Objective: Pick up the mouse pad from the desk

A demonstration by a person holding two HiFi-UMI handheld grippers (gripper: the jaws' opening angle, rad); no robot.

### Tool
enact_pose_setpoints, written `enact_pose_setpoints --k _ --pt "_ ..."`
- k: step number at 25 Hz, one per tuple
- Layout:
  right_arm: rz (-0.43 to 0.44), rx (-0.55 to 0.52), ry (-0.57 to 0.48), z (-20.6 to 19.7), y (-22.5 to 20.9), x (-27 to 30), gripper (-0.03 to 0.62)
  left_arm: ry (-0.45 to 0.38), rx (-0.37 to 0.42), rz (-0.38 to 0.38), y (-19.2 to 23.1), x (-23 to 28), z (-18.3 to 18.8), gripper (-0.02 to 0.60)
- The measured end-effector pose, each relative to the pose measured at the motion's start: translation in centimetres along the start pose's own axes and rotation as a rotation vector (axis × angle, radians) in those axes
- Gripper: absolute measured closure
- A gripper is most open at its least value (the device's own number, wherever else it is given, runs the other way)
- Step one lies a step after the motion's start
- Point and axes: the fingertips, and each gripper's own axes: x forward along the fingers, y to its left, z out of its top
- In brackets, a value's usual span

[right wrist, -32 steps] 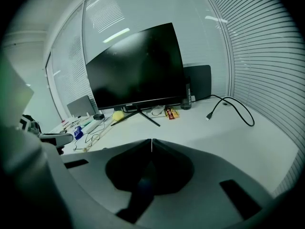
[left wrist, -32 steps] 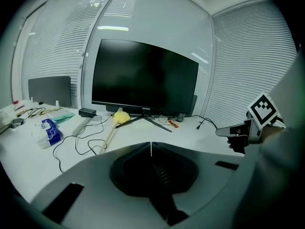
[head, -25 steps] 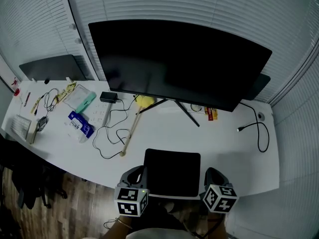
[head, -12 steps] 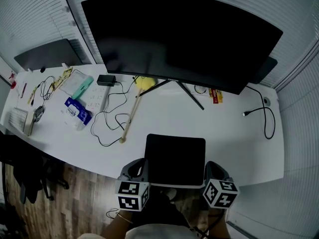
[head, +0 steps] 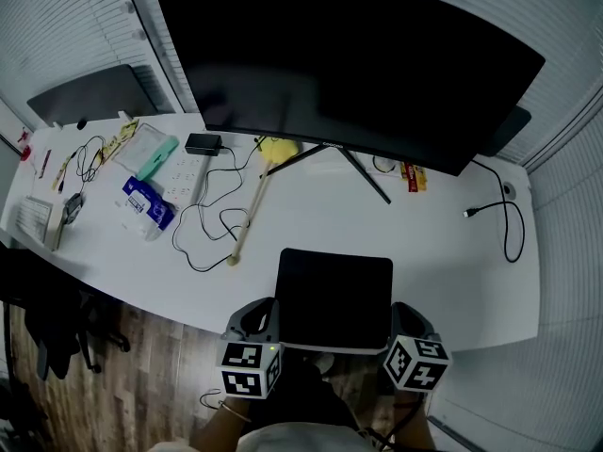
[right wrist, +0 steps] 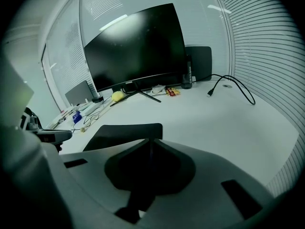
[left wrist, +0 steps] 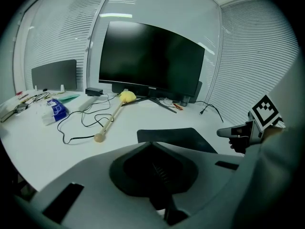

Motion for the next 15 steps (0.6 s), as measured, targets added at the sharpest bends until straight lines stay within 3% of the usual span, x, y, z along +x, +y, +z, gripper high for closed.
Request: enact_pose_setpoints --k 7,9,15 --pt "0.010 -0.002 0.032 -0.7 0.2 0.9 0.546 0.009 -0.012 0.003 0.6 0.2 -0.3 0.560" --pt "0.008 -0.004 0.045 -0.9 0.2 1.3 0.462 0.011 -0.014 0.006 0.8 0.4 -0.3 0.560" --pt "0.007 -0.021 0.074 -1.2 0.1 2.1 0.455 0.014 -0.024 0.014 1.5 1.0 -0.3 0.560"
